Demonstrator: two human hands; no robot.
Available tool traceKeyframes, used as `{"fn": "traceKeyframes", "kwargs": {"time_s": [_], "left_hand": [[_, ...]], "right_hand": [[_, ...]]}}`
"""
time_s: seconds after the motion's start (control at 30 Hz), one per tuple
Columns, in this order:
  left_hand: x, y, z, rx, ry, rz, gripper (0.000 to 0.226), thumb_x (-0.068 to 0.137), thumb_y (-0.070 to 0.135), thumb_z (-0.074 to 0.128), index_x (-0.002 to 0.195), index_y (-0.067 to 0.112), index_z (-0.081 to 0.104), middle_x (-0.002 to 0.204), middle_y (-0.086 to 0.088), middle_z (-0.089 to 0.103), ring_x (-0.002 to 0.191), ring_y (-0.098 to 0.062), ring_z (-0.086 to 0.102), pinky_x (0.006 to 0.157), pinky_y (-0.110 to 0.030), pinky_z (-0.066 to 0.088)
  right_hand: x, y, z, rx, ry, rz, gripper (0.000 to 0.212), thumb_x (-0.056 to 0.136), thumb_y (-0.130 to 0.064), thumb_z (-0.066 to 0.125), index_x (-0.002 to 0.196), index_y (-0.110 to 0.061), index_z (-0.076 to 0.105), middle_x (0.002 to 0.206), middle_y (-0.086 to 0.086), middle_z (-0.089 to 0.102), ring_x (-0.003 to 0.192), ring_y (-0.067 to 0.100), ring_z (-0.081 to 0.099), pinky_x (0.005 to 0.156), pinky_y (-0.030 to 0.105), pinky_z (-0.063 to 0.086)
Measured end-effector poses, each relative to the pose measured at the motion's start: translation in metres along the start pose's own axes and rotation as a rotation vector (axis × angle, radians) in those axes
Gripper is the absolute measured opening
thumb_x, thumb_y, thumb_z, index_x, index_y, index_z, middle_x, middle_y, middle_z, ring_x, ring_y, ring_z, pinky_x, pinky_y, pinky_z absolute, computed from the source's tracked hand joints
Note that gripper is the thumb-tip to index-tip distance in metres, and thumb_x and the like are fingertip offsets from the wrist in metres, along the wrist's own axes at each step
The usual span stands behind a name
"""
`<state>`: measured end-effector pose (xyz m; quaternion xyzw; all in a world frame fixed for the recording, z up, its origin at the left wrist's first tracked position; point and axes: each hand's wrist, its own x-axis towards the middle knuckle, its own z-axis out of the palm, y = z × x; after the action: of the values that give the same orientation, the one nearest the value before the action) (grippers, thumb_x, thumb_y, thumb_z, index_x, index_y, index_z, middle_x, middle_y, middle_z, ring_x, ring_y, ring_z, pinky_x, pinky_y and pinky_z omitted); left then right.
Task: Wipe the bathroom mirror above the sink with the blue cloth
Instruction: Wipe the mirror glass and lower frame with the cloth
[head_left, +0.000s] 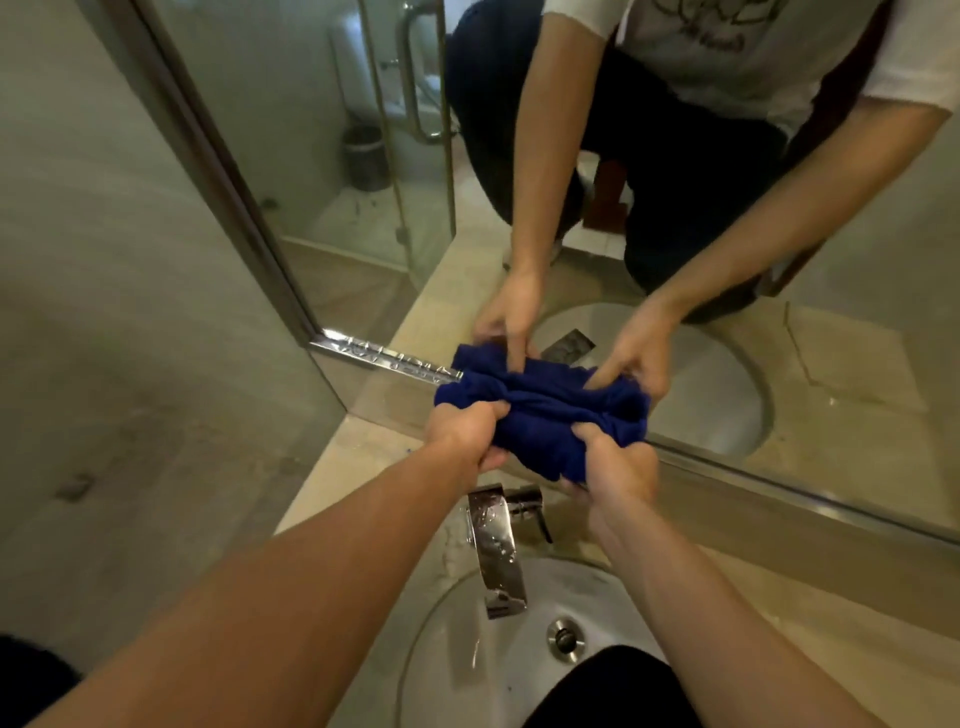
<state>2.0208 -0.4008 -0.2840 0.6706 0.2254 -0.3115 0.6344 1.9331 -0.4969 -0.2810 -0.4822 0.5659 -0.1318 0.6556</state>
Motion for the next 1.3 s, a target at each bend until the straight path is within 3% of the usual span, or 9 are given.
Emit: {"fn": "traceKeyframes", "kwargs": {"time_s": [0.17,0.33,0.47,0.6,0.77,0.9,1.03,1.17,1.3], "left_hand": [[0.013,-0.006,-0.021,-0.081,-0.061,0.048,0.03,0.089,0.017,0.071,0.115,0.01,0.058,0.105,-0.009,0.068,0.081,-0.024,0.07,0.053,-0.026,0.057],[0.033,0.0,-0.059,-0.115,0.052,0.214,0.025,0.084,0.023,0.076,0.104,0.013,0.065,0.097,-0.004,0.073,0.091,-0.021,0.071,0.075,-0.035,0.06],[0.045,0.011,-0.082,-0.136,0.108,0.253,0.021,0.08,0.026,0.077,0.096,0.017,0.067,0.089,-0.003,0.074,0.081,-0.018,0.071,0.072,-0.034,0.058],[0.064,0.035,-0.111,-0.291,0.239,0.238,0.014,0.083,0.018,0.074,0.089,0.012,0.063,0.084,-0.005,0.069,0.072,-0.019,0.065,0.059,-0.03,0.056],[0.081,0.065,-0.149,-0.293,0.248,0.177,0.032,0.089,0.016,0.068,0.117,0.009,0.057,0.104,-0.008,0.067,0.076,-0.016,0.064,0.052,-0.026,0.056],[0.078,0.057,-0.134,-0.487,0.179,0.091,0.034,0.091,0.026,0.064,0.122,0.018,0.054,0.103,-0.003,0.068,0.084,-0.02,0.067,0.062,-0.031,0.06],[0.073,0.043,-0.086,-0.595,0.366,0.177,0.071,0.063,0.044,0.068,0.13,0.022,0.055,0.115,-0.003,0.07,0.095,-0.022,0.07,0.086,-0.043,0.059],[0.028,0.01,-0.028,-0.461,0.324,0.216,0.045,0.083,0.028,0.068,0.125,0.02,0.054,0.108,0.004,0.066,0.089,-0.011,0.065,0.089,-0.034,0.054],[0.009,-0.016,0.003,-0.349,0.174,0.142,0.033,0.089,0.025,0.066,0.121,0.018,0.059,0.106,0.001,0.069,0.093,-0.016,0.066,0.09,-0.036,0.054]], "right_hand": [[-0.008,0.004,0.022,0.043,0.014,-0.044,0.026,0.085,-0.017,0.07,0.105,-0.014,0.054,0.094,0.004,0.062,0.084,0.024,0.064,0.065,0.037,0.058],[-0.02,0.008,0.076,0.006,0.014,-0.035,0.024,0.087,-0.018,0.069,0.103,-0.015,0.051,0.086,0.0,0.058,0.076,0.019,0.062,0.061,0.035,0.058],[-0.031,0.01,0.107,0.011,-0.032,-0.021,0.016,0.088,-0.016,0.067,0.097,-0.015,0.053,0.086,0.001,0.059,0.073,0.017,0.061,0.061,0.035,0.059],[-0.037,0.014,0.165,-0.044,-0.132,0.002,0.036,0.081,-0.016,0.07,0.115,-0.012,0.059,0.104,0.011,0.067,0.086,0.031,0.067,0.069,0.046,0.06],[-0.058,0.021,0.223,-0.177,-0.093,-0.057,0.039,0.083,-0.033,0.064,0.114,-0.01,0.059,0.112,0.013,0.066,0.094,0.036,0.067,0.084,0.043,0.057],[-0.05,0.025,0.208,-0.104,-0.125,-0.044,0.035,0.077,-0.03,0.071,0.106,-0.015,0.058,0.108,0.011,0.065,0.091,0.034,0.066,0.081,0.047,0.058],[-0.048,0.018,0.171,0.056,-0.119,0.03,0.03,0.075,-0.019,0.072,0.099,-0.017,0.055,0.084,0.003,0.062,0.075,0.027,0.067,0.069,0.04,0.06],[-0.036,0.008,0.095,0.137,-0.046,0.026,0.018,0.078,-0.009,0.072,0.093,-0.012,0.063,0.086,0.009,0.069,0.064,0.02,0.066,0.044,0.024,0.05],[-0.036,0.001,0.044,0.203,0.042,0.024,0.015,0.082,-0.007,0.07,0.084,-0.017,0.059,0.083,0.008,0.068,0.07,0.02,0.066,0.043,0.022,0.05]]}}
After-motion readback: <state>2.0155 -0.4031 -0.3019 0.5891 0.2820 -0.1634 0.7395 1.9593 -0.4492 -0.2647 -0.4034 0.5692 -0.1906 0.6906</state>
